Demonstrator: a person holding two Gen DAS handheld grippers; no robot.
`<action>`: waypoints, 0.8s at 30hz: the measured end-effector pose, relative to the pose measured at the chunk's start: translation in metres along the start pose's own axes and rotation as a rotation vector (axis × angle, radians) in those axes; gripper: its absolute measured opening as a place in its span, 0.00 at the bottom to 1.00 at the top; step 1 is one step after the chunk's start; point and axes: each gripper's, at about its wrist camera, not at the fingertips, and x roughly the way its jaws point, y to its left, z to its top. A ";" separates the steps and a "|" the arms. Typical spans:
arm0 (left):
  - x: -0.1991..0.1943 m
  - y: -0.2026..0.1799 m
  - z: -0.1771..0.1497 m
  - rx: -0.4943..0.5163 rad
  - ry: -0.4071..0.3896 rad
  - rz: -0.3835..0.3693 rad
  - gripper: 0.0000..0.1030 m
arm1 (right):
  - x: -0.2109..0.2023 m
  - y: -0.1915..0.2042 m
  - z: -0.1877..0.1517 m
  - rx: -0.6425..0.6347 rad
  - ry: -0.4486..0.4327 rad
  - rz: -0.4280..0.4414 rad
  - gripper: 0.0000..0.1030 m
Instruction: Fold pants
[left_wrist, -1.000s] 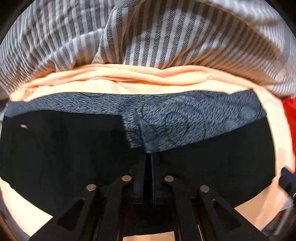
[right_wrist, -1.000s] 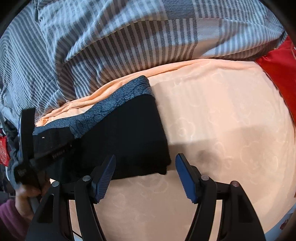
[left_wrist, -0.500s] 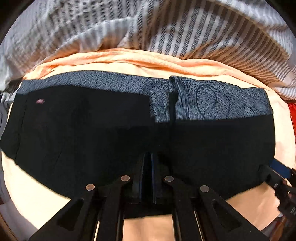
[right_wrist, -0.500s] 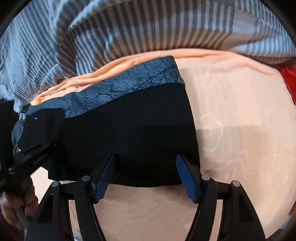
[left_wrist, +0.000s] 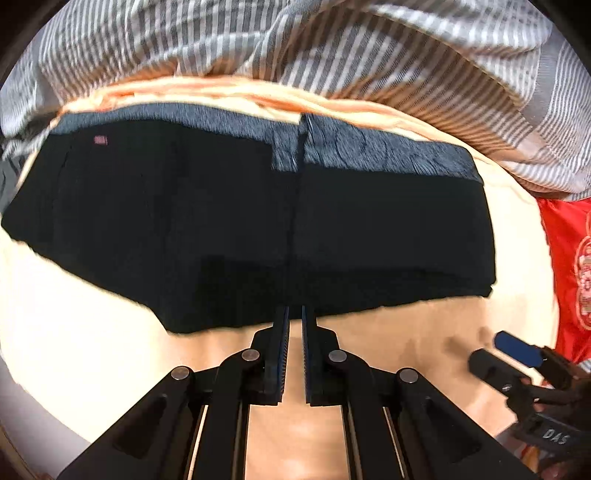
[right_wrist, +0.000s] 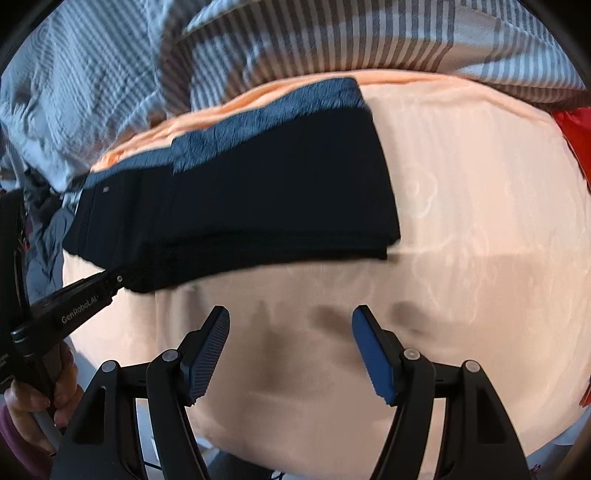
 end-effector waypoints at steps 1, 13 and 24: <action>-0.001 0.001 -0.004 -0.013 0.010 -0.009 0.06 | 0.000 0.000 -0.002 -0.001 0.006 -0.001 0.71; 0.003 -0.010 -0.007 -0.060 -0.007 -0.093 0.06 | 0.003 0.006 -0.002 -0.054 0.037 -0.004 0.75; -0.003 0.033 0.003 -0.098 -0.046 -0.128 0.99 | 0.017 0.049 0.017 -0.071 0.021 -0.039 0.76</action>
